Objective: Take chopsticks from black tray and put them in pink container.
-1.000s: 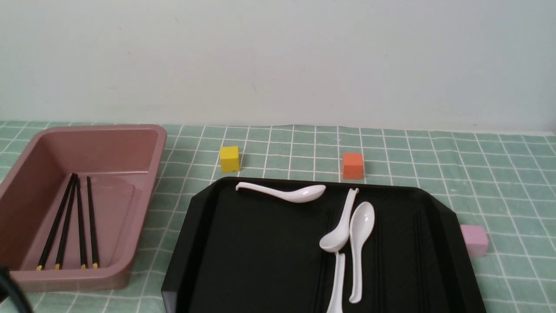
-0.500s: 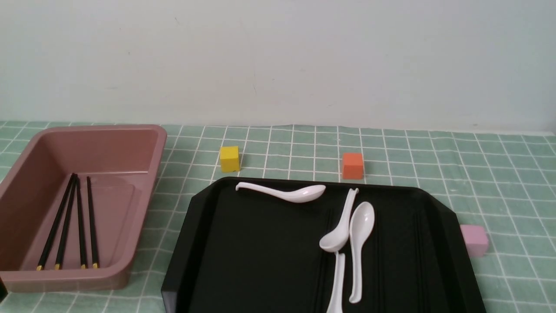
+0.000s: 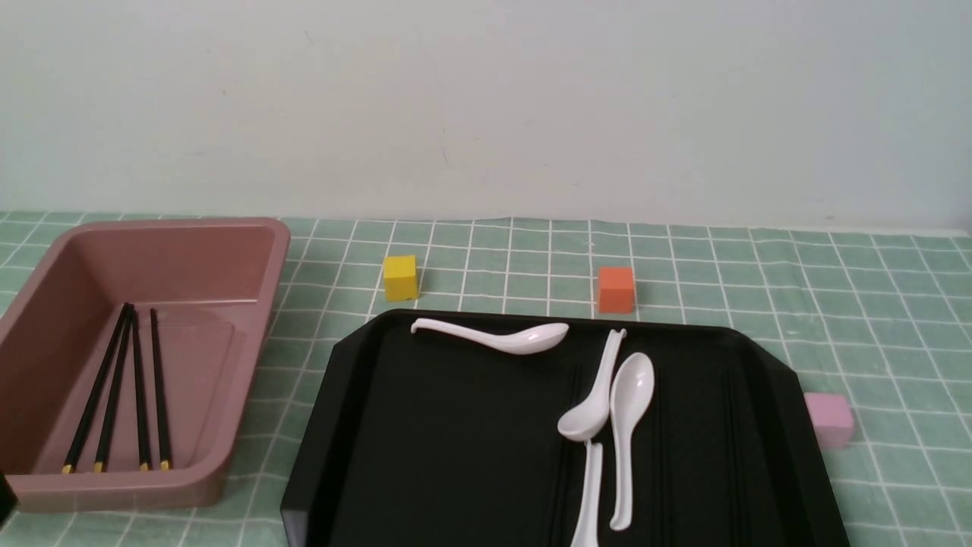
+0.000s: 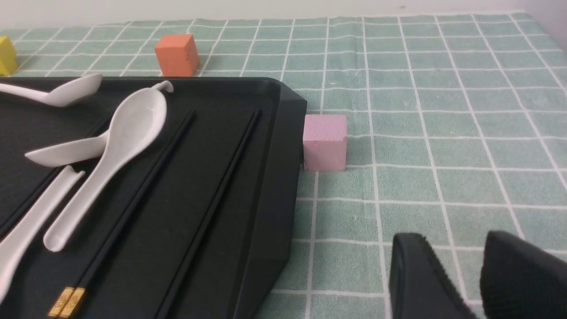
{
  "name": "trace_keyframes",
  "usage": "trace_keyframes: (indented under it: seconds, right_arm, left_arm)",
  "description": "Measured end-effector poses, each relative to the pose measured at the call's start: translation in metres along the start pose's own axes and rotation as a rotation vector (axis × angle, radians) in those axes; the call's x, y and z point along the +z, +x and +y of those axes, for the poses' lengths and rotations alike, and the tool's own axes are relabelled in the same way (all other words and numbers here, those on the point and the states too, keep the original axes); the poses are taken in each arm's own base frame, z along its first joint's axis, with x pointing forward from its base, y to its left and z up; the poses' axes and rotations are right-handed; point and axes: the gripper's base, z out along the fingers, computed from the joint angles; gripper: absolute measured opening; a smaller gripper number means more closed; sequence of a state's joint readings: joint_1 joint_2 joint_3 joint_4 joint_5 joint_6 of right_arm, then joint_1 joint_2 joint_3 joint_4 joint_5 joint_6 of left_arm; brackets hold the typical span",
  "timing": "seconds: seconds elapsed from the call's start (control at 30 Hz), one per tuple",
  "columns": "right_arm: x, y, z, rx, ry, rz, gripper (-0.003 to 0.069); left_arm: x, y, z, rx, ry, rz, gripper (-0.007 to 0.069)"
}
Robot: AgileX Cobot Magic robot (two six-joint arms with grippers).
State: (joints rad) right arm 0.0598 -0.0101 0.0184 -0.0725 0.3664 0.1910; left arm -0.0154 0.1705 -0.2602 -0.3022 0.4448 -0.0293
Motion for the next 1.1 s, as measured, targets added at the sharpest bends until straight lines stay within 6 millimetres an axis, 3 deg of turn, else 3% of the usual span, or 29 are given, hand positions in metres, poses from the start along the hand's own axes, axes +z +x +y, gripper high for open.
trace_keyframes:
  seconds: [0.23, 0.53, 1.1]
  right_arm:
    - [0.000, 0.000, 0.000, 0.000, 0.000, 0.000, 0.0240]
    - [0.000, 0.000, 0.000, 0.000, 0.000, 0.001, 0.0240]
    - [0.000, 0.000, 0.000, 0.000, 0.000, 0.001, 0.0240]
  left_arm:
    - [0.008, 0.043, 0.019, -0.022, -0.031, 0.028, -0.0013]
    - [0.012, 0.075, 0.031, -0.011, -0.060, 0.063, -0.0012]
    - [0.013, 0.077, 0.032, -0.011, -0.059, 0.057, 0.0001]
